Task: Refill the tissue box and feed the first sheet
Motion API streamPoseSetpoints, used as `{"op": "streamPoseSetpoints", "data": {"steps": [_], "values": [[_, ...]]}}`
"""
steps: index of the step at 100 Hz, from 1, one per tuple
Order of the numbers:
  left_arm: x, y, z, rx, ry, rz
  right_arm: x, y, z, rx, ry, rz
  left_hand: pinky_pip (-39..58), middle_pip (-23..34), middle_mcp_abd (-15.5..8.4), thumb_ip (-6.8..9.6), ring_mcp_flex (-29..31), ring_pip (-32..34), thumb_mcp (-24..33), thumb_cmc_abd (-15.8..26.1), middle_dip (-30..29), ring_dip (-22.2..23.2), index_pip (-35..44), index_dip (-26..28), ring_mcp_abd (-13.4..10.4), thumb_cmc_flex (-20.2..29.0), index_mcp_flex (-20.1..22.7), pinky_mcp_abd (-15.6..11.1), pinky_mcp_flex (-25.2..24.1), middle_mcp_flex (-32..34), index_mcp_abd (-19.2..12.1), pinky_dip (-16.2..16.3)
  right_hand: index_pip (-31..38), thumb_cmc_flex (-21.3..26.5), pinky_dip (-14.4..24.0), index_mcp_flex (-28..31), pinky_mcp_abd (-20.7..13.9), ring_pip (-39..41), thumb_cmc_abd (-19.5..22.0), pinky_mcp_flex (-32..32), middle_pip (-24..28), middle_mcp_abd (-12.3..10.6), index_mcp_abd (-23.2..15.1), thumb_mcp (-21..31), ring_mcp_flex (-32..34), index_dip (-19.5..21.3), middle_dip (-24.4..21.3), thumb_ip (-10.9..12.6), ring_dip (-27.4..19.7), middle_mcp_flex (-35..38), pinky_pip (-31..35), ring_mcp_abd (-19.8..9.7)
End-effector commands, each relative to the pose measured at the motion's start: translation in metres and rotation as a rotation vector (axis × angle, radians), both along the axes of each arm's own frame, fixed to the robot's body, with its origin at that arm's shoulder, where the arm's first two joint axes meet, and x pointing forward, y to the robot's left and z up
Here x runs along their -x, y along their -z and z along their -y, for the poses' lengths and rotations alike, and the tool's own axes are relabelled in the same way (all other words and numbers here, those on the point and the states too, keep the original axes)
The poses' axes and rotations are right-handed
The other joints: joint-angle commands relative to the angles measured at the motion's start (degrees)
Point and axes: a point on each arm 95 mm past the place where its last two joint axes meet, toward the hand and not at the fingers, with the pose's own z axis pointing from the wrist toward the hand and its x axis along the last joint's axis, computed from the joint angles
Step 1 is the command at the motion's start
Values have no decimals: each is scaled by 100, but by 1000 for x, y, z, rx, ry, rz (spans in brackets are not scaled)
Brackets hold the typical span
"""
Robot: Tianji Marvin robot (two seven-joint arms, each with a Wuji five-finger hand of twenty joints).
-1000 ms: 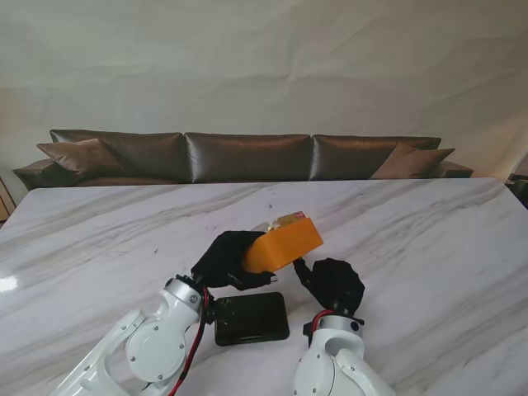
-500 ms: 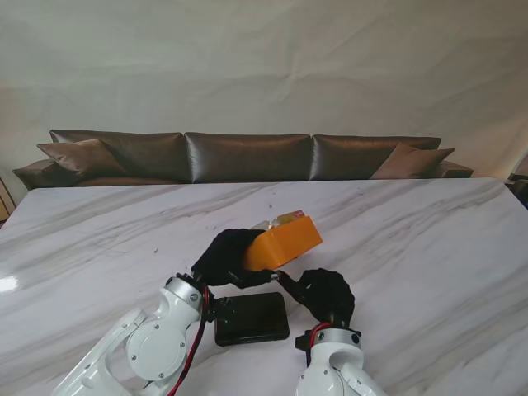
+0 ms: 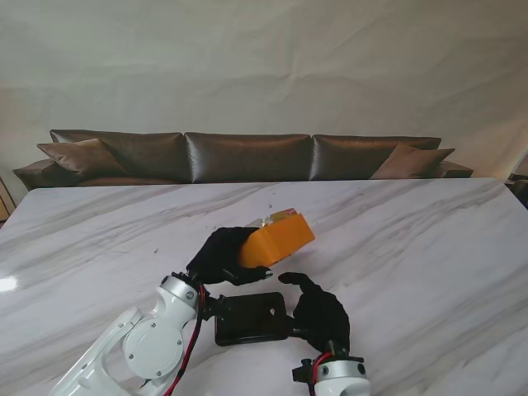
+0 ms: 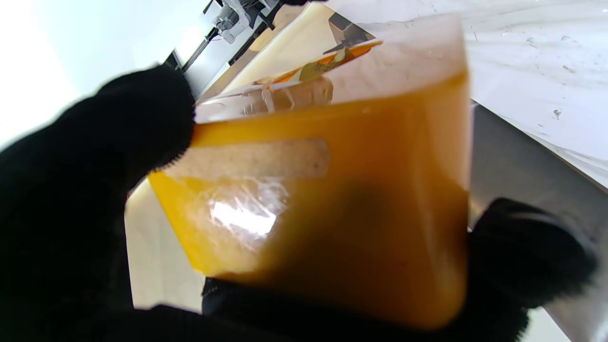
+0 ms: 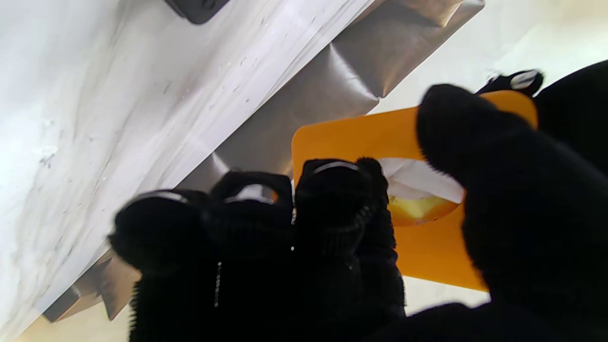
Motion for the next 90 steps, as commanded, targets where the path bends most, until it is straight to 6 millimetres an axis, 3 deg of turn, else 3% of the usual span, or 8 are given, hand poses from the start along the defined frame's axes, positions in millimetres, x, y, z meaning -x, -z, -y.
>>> {"op": "streamPoseSetpoints", "data": {"steps": [1, 8, 23, 90], "values": [[0, 0, 1, 4, 5, -7, 5, 3, -2, -5, -22, -14, 751, 1253, -29, 1103, 779, 1451, 1056, 1162, 366, 250, 1080, 401, -151, 1029, 749, -2360, 265, 937, -261, -89, -192, -105, 37, -568, -237, 42, -456, 91, 135, -241, -345, 851, 149, -186, 137, -655, 7, -117, 242, -325], [0, 1, 2, 4, 8, -10, 6, 3, -3, -10, -35, -20, 754, 1252, -29, 1102, 779, 1451, 1051, 1170, 368, 251, 1079, 403, -151, 1032, 749, -2358, 265, 936, -260, -94, -435, -55, 38, -1140, -267, 35, -615, 81, 148, -272, -453, 1058, 150, -303, 133, -866, 5, -245, 236, -342], [0, 0, 3, 1, 15, -10, 4, 3, -6, -9, -41, -27, 756, 1251, -27, 1105, 779, 1448, 1053, 1165, 372, 251, 1079, 404, -149, 1034, 749, -2357, 265, 932, -260, -102, -714, -28, 50, -1737, -381, 62, -704, 116, 156, -332, -540, 1098, 159, -463, 118, -956, 14, -404, 249, -438], [6, -2, 6, -9, 29, -19, -15, 3, -9, 14, 27, -43, 763, 1249, -23, 1109, 779, 1443, 1039, 1186, 387, 252, 1074, 413, -146, 1037, 738, -2363, 264, 918, -258, -119, -754, -62, 45, -1667, -451, 286, -696, 313, 175, -287, -617, 1091, 160, -616, 10, -941, 111, -332, 325, -562]]}}
